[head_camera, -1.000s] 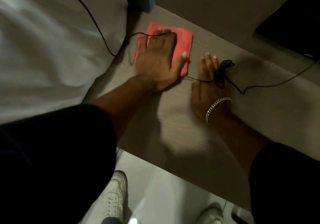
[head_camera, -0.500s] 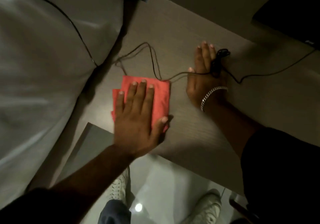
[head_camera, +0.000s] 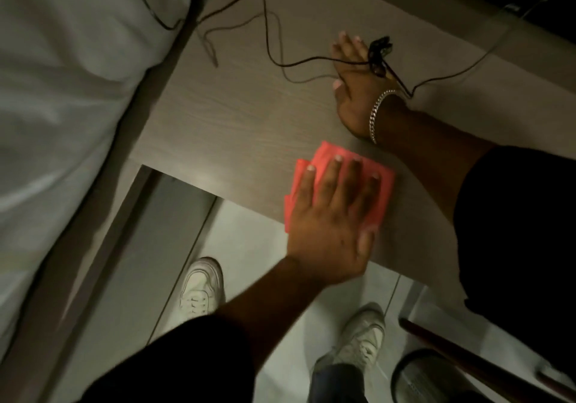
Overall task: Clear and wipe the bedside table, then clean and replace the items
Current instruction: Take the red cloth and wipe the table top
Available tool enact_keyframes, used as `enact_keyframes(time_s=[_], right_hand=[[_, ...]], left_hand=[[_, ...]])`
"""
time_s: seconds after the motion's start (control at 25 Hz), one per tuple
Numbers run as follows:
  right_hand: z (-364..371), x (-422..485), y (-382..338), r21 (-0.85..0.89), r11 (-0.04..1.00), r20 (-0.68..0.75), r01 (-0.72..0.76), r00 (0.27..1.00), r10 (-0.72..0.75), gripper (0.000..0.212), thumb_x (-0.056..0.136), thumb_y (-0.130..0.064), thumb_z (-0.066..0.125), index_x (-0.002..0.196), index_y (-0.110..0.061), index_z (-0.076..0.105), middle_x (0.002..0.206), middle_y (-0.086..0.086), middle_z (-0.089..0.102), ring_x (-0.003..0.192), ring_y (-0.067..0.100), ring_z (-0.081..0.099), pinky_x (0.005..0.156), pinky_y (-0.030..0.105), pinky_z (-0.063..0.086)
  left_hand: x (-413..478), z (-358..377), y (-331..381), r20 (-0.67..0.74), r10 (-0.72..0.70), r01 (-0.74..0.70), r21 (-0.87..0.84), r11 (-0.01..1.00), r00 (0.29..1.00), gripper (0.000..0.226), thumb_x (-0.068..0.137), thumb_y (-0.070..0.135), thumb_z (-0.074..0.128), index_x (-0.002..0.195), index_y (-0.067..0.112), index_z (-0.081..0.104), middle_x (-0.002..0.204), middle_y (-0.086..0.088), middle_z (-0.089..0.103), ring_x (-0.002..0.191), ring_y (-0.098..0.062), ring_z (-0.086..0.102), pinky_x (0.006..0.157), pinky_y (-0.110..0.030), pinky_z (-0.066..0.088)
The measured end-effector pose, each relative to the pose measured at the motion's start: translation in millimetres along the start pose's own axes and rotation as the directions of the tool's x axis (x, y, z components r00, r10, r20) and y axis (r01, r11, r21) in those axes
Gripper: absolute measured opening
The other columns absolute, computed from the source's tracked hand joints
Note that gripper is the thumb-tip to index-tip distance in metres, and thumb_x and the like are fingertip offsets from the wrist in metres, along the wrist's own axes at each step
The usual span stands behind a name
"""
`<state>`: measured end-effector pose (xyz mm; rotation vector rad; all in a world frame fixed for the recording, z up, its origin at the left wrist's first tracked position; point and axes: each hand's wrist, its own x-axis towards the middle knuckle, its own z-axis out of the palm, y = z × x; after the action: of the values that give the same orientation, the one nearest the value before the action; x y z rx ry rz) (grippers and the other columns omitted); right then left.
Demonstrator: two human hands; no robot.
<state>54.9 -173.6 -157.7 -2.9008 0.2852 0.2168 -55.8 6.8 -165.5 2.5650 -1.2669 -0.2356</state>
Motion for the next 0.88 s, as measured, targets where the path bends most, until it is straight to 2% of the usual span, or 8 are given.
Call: enact_keyframes(time_s=[0.12,0.2,0.36,0.48,0.6,0.68,0.76,0.88], right_hand=[[7,-19,4,-0.056,0.998,-0.002,0.024,1.0,-0.024,0.059,0.094,-0.025,0.031,0.15,-0.01,0.017,0.161,0.01,0.01,0.148,0.027,0.007,0.121,0.042,0.012],[9,-20,4,-0.062,0.998,0.023,0.01,1.0,-0.009,0.06,0.095,-0.023,0.032,0.15,-0.008,0.013,0.161,0.012,0.007,0.148,0.029,0.006,0.12,0.046,0.013],[10,-19,1,-0.062,0.997,0.041,-0.034,0.998,0.037,0.061,0.097,-0.019,0.036,0.151,-0.009,0.01,0.161,0.011,0.004,0.148,0.029,0.003,0.121,0.044,0.009],[9,-22,-11,-0.046,0.994,0.038,-0.097,0.994,0.099,0.06,0.097,-0.019,0.034,0.151,-0.011,0.008,0.162,0.009,0.002,0.148,0.028,0.001,0.122,0.043,0.009],[7,-28,-19,-0.024,0.993,0.071,-0.116,0.991,0.117,0.062,0.096,-0.016,0.038,0.151,-0.009,0.009,0.161,0.011,0.0,0.148,0.029,0.001,0.122,0.041,0.007],[1,-39,-16,0.112,0.99,0.112,-0.088,0.991,0.075,0.058,0.095,-0.006,0.041,0.149,-0.004,0.018,0.16,0.015,0.006,0.148,0.029,0.005,0.12,0.032,0.004],[-10,-58,-9,0.268,0.959,0.15,-0.091,0.987,0.051,0.05,0.094,0.004,0.042,0.143,0.001,0.032,0.157,0.02,0.019,0.147,0.029,0.016,0.117,0.026,0.007],[-27,-95,-4,0.304,0.942,0.218,-0.141,0.973,0.075,0.044,0.091,0.012,0.043,0.135,0.007,0.043,0.15,0.024,0.032,0.143,0.032,0.026,0.118,0.032,0.015]], left_hand=[[-5,-3,-12,-0.005,0.027,-0.027,-0.013,1.0,1.0,0.067,0.085,0.049,0.047,0.146,0.021,0.041,0.155,-0.014,0.038,0.147,-0.034,0.026,0.118,-0.056,0.015],[-6,-15,-53,-0.013,-0.058,0.058,0.047,0.997,0.998,0.069,0.086,0.051,0.044,0.148,0.021,0.037,0.157,-0.014,0.033,0.148,-0.034,0.023,0.118,-0.058,0.013],[-7,-50,-149,-0.023,-0.278,0.278,0.131,0.952,0.96,0.072,0.089,0.059,0.023,0.152,0.025,0.026,0.161,-0.01,0.023,0.15,-0.03,0.015,0.119,-0.058,0.005],[-3,-54,-156,-0.061,-0.32,0.325,0.103,0.94,0.946,0.07,0.089,0.057,0.022,0.151,0.023,0.029,0.16,-0.011,0.026,0.15,-0.032,0.016,0.119,-0.06,0.005],[-4,-36,-109,-0.003,-0.177,0.177,0.078,0.981,0.984,0.071,0.09,0.056,0.026,0.153,0.023,0.023,0.162,-0.011,0.021,0.151,-0.033,0.011,0.119,-0.06,0.005],[-5,-21,-71,0.047,-0.029,0.027,0.047,0.999,0.998,0.072,0.088,0.056,0.029,0.152,0.024,0.025,0.161,-0.011,0.024,0.15,-0.034,0.013,0.118,-0.06,0.007],[-3,-13,-41,0.096,0.024,-0.027,0.028,0.999,0.995,0.07,0.088,0.056,0.029,0.151,0.025,0.028,0.16,-0.011,0.028,0.149,-0.036,0.016,0.117,-0.061,0.007],[4,-18,-26,0.204,0.073,-0.085,0.049,0.995,0.976,0.07,0.089,0.056,0.027,0.153,0.026,0.021,0.162,-0.009,0.019,0.15,-0.034,0.008,0.118,-0.061,0.003]])
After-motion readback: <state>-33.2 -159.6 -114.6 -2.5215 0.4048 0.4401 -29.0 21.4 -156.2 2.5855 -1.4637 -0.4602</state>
